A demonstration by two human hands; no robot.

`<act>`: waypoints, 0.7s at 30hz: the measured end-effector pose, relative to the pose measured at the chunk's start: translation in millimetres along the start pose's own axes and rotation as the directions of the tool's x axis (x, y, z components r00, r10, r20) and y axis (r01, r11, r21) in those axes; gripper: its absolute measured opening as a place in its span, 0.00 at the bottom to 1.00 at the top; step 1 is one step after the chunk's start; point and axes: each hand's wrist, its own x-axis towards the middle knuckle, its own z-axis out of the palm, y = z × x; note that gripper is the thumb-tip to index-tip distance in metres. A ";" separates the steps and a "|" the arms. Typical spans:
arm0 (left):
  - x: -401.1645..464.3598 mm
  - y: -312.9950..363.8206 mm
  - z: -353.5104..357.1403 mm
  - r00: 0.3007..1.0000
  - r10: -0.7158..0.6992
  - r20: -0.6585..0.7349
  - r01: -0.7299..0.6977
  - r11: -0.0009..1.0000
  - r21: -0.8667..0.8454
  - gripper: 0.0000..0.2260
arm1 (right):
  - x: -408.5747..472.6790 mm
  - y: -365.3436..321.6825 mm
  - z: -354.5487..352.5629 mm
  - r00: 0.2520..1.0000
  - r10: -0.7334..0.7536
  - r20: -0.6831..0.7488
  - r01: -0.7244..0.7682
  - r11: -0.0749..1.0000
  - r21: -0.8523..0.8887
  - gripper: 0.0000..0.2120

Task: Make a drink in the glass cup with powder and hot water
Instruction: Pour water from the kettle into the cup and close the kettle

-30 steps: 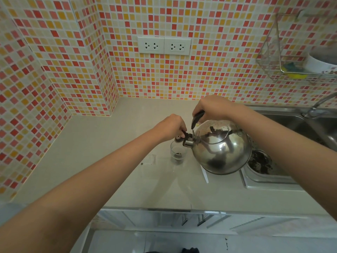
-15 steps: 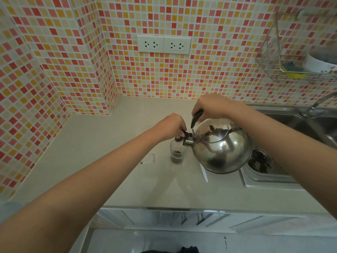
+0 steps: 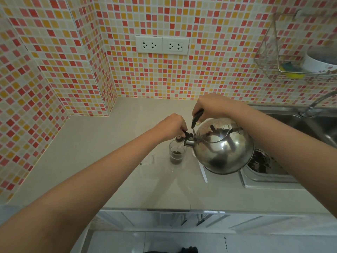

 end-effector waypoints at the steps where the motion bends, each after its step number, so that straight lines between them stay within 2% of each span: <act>1: 0.6 0.0 0.4 1.000 0.001 -0.001 -0.001 1.000 0.001 0.13 | 0.1 0.3 -0.1 1.000 0.000 0.001 0.000 1.000 0.000 0.07; 5: 2.1 -0.3 1.5 1.000 0.001 -0.003 -0.001 1.000 0.004 0.13 | 1.1 1.5 -0.5 1.000 -0.009 0.008 0.009 1.000 0.002 0.05; 21: 3.9 0.6 -0.3 1.000 0.021 -0.014 -0.021 1.000 0.014 0.13 | -0.1 5.3 -1.5 1.000 -0.003 -0.005 0.003 1.000 0.000 0.09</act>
